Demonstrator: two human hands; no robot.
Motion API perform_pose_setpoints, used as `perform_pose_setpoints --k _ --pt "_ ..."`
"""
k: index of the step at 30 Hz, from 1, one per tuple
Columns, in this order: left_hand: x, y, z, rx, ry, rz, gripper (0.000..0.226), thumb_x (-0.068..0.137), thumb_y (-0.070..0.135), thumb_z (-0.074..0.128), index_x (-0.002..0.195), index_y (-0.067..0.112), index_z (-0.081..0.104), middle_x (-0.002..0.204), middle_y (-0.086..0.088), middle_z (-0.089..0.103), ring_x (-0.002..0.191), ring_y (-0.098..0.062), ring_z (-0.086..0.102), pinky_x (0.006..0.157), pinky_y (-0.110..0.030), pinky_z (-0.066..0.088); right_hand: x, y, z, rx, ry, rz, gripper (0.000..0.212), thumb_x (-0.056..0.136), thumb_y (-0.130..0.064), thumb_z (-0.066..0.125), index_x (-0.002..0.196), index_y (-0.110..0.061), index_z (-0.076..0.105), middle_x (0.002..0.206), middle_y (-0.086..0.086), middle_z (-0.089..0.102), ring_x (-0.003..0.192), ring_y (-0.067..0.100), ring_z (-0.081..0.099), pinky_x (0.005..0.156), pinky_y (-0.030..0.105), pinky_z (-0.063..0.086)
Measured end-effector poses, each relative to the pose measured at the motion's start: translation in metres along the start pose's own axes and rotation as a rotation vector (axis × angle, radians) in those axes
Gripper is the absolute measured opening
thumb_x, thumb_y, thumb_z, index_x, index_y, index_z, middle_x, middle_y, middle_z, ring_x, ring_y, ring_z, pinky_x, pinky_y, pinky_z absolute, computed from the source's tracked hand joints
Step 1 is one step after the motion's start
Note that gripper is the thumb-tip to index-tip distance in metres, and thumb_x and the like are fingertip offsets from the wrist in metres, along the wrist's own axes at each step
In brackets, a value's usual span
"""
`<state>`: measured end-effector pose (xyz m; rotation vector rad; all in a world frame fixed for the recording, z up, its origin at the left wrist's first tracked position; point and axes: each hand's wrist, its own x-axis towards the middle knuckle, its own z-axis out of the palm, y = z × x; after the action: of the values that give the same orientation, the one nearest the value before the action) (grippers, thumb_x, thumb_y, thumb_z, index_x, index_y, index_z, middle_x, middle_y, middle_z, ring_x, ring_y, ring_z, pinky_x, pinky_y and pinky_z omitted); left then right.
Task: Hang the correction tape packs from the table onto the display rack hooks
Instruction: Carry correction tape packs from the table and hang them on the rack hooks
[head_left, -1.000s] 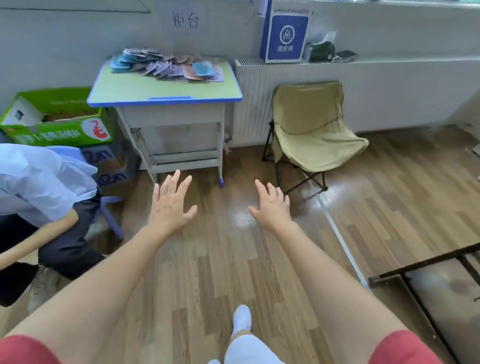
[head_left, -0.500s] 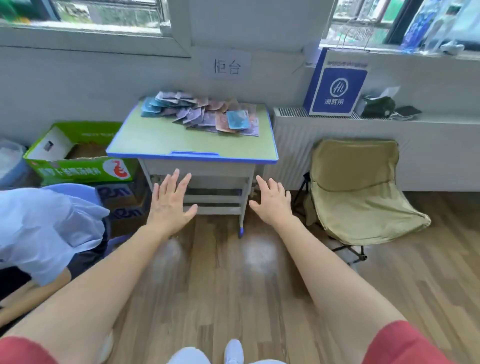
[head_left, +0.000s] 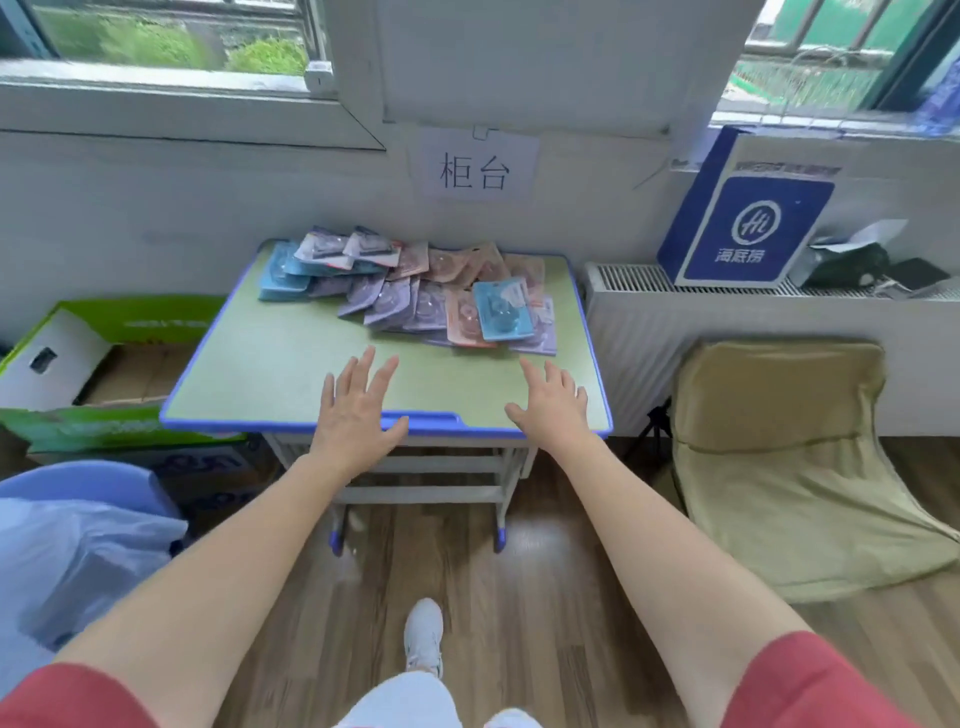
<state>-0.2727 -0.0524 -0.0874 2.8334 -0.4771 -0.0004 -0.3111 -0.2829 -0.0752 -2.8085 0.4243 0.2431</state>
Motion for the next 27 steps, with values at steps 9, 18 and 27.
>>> perform_pose_setpoints --k 9,18,27 --pt "0.135 -0.037 0.005 0.020 -0.096 -0.001 0.074 0.094 0.040 0.051 0.153 0.024 0.009 0.161 -0.004 -0.002 0.147 -0.024 0.004 0.117 -0.039 -0.002 0.136 -0.037 -0.003 0.049 -0.038 0.116 0.071 0.095 -0.040 0.051 0.152 -0.024 0.014 0.156 0.014 0.016 0.142 0.035 0.018 0.112 0.049 0.021" --pt "0.231 -0.060 0.016 -0.044 -0.065 -0.043 0.071 0.093 0.040 0.052 0.152 0.023 0.018 0.161 -0.004 0.007 0.147 -0.025 0.006 0.117 -0.040 -0.001 0.220 -0.047 0.012 0.053 -0.099 0.168 0.071 0.095 -0.042 0.050 0.153 -0.024 0.014 0.159 0.013 0.006 0.144 0.038 0.010 0.114 0.051 0.018" --pt "0.325 -0.063 0.019 0.082 -0.068 -0.122 0.069 0.095 0.049 0.044 0.152 0.024 0.016 0.161 -0.008 0.005 0.148 -0.029 0.002 0.118 -0.046 0.001 0.253 -0.033 0.018 0.023 -0.074 0.212 0.067 0.095 -0.042 0.050 0.151 -0.024 0.019 0.159 0.008 0.008 0.140 0.039 0.018 0.111 0.050 0.026"
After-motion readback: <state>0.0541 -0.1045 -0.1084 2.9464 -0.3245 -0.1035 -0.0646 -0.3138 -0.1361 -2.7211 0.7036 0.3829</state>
